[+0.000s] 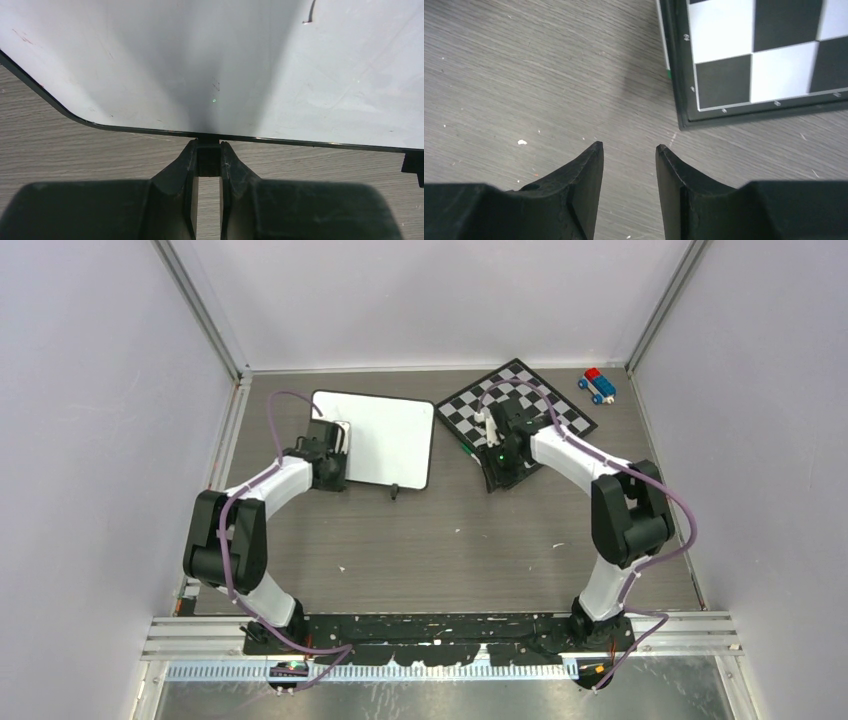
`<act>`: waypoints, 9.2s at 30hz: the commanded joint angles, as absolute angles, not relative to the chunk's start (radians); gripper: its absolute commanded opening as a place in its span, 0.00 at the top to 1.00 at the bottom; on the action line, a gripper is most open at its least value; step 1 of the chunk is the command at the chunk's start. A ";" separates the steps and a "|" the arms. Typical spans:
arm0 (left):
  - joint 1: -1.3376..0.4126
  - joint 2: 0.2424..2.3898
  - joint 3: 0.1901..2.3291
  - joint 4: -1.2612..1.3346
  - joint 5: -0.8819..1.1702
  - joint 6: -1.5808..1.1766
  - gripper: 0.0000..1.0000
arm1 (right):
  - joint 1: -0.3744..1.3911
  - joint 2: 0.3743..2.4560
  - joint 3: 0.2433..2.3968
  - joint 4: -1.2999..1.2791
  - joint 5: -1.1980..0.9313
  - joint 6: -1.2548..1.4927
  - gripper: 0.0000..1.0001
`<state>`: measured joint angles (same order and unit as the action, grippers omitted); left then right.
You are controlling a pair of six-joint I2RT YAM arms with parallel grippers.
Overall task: Write a sentence on the whiteboard
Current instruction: Pick up the whiteboard marker at the center of the board, then open the whiteboard marker.
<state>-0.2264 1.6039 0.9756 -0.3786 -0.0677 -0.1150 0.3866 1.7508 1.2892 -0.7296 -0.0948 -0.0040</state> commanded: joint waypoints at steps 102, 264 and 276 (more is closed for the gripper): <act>-0.976 1.715 1.330 -0.877 0.187 1.054 0.32 | -0.072 1.362 1.268 -0.738 -0.430 0.117 1.00; -0.341 1.434 1.274 0.676 1.149 -1.302 1.00 | 0.363 1.371 1.550 -0.179 -1.013 0.905 0.20; -0.383 1.447 1.266 0.655 1.104 -1.265 1.00 | 0.383 1.385 1.491 0.013 -0.991 1.036 0.53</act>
